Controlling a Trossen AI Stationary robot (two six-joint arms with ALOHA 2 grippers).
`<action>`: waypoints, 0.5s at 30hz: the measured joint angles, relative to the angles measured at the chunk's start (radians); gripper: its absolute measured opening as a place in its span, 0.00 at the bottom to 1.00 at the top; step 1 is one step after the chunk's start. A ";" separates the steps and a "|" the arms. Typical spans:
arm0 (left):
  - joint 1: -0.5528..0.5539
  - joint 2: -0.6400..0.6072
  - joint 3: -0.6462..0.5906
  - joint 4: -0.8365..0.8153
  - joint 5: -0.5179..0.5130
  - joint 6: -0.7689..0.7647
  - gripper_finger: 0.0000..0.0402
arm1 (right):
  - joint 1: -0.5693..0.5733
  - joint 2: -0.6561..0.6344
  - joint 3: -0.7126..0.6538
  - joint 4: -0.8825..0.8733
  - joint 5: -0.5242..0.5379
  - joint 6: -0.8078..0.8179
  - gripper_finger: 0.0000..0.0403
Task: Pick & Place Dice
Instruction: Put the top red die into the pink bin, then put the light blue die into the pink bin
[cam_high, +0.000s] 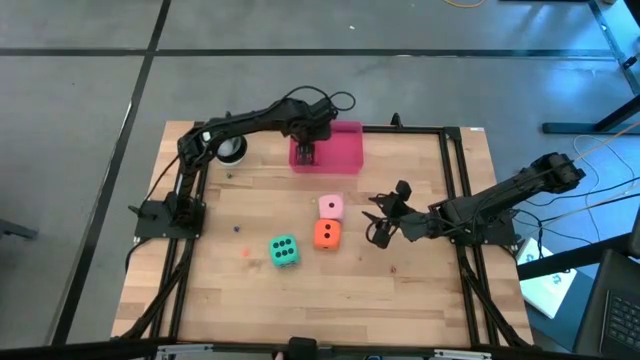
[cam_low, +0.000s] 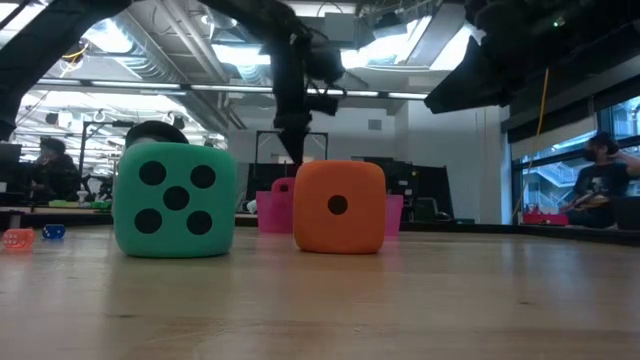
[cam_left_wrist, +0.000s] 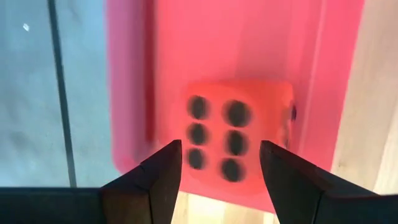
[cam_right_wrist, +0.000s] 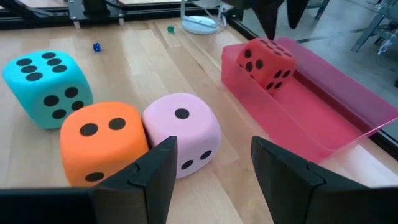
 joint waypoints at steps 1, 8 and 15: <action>-0.002 -0.002 0.016 0.001 0.006 -0.002 0.52 | 0.000 0.000 0.000 0.000 0.006 0.001 0.51; -0.023 -0.001 0.121 -0.056 0.029 -0.029 0.52 | 0.000 0.000 0.000 0.000 0.012 0.005 0.51; -0.038 -0.002 0.210 -0.195 0.030 -0.102 0.52 | 0.000 0.000 0.000 0.002 0.013 0.005 0.51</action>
